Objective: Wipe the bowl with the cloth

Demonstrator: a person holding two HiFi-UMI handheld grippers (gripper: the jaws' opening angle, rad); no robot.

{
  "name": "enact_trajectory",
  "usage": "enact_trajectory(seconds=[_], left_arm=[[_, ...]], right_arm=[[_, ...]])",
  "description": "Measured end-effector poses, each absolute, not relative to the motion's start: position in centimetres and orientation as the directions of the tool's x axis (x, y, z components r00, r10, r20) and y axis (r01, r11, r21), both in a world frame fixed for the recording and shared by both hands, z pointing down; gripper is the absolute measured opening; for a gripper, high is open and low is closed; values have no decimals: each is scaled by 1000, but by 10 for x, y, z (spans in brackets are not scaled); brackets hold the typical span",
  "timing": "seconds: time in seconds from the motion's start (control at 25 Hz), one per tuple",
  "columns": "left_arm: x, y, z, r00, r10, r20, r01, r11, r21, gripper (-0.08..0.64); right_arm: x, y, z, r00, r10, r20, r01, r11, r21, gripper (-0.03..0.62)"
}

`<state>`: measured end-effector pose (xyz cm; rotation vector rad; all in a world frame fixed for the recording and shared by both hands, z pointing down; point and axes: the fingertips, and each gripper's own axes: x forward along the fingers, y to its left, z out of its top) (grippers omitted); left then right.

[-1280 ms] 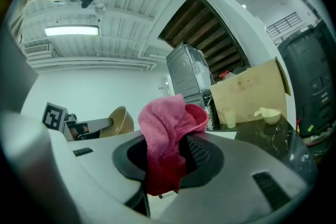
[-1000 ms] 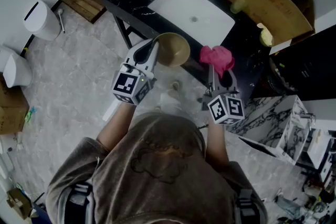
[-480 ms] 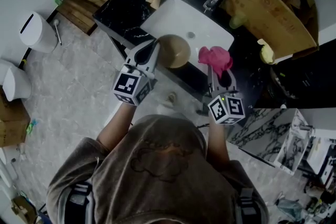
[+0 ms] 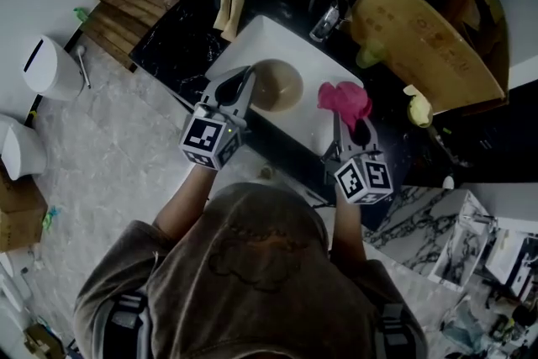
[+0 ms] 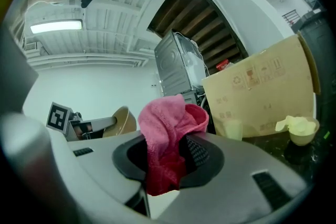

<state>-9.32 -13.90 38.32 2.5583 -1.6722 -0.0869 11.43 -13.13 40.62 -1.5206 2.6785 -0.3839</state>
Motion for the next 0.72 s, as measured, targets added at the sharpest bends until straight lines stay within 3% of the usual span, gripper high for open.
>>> enact_trajectory(seconds=[0.72], left_arm=[[-68, -210, 392, 524, -850, 61, -852, -521, 55, 26]], right_arm=[[126, -186, 415, -485, -867, 117, -853, 439, -284, 107]])
